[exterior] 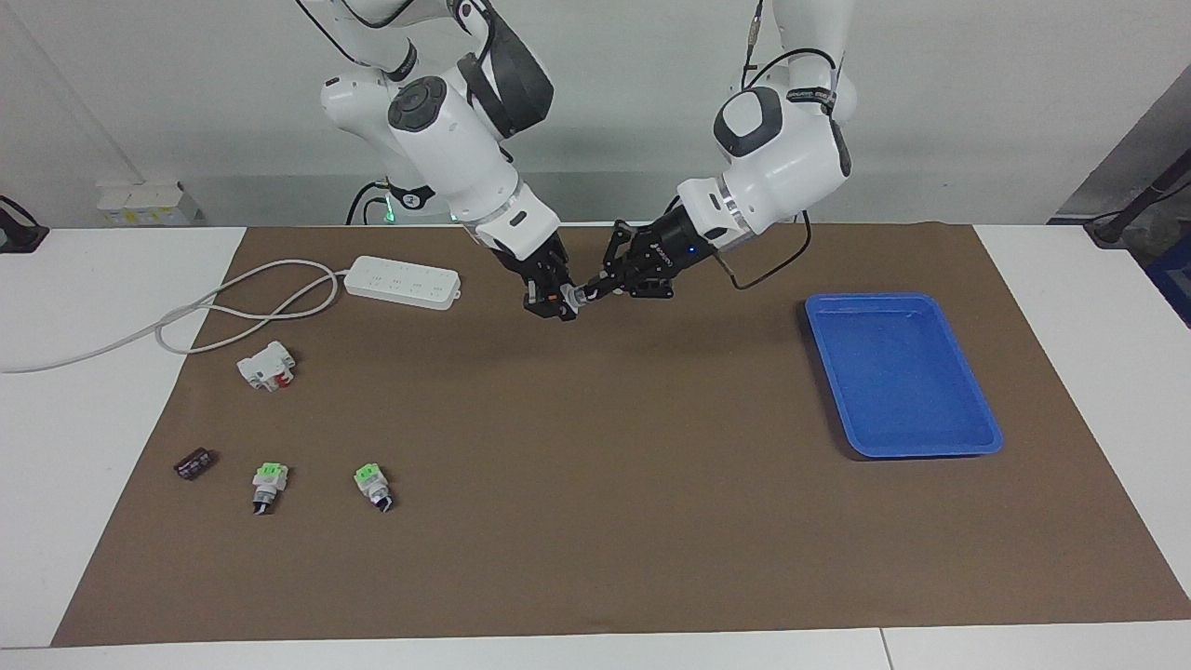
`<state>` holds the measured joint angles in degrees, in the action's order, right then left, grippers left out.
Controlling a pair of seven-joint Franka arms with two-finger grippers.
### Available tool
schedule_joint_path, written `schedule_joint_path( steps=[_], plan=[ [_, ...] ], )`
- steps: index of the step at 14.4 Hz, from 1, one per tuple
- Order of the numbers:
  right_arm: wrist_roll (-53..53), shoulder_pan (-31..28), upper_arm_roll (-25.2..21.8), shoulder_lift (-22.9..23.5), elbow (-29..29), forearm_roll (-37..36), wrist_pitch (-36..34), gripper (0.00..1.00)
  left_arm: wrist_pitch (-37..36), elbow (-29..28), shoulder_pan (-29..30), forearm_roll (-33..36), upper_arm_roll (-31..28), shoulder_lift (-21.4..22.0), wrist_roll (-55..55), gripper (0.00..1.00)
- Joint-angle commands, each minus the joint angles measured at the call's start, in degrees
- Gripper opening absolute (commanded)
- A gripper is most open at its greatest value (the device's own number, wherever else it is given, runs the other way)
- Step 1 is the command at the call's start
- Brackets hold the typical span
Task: Turn and place switch with both arms
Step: 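Grasp the switch with the left gripper from the right gripper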
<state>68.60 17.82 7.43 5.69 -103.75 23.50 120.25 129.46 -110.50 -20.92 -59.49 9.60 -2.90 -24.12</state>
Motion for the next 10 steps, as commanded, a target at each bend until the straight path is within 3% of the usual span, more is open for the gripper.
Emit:
schedule_joint_path(
  steps=[1,10],
  plan=[
    [1.71,-0.42,0.22,-1.91,-1.19,1.64,-0.98,0.00,0.71,-1.74,-1.05,0.25,-0.99,0.87,-6.71,0.00],
    [1.45,-0.24,0.22,-1.91,-1.28,1.55,-0.81,0.00,-0.25,-5.69,-0.70,0.25,-1.08,2.71,-31.48,0.00]
  ],
)
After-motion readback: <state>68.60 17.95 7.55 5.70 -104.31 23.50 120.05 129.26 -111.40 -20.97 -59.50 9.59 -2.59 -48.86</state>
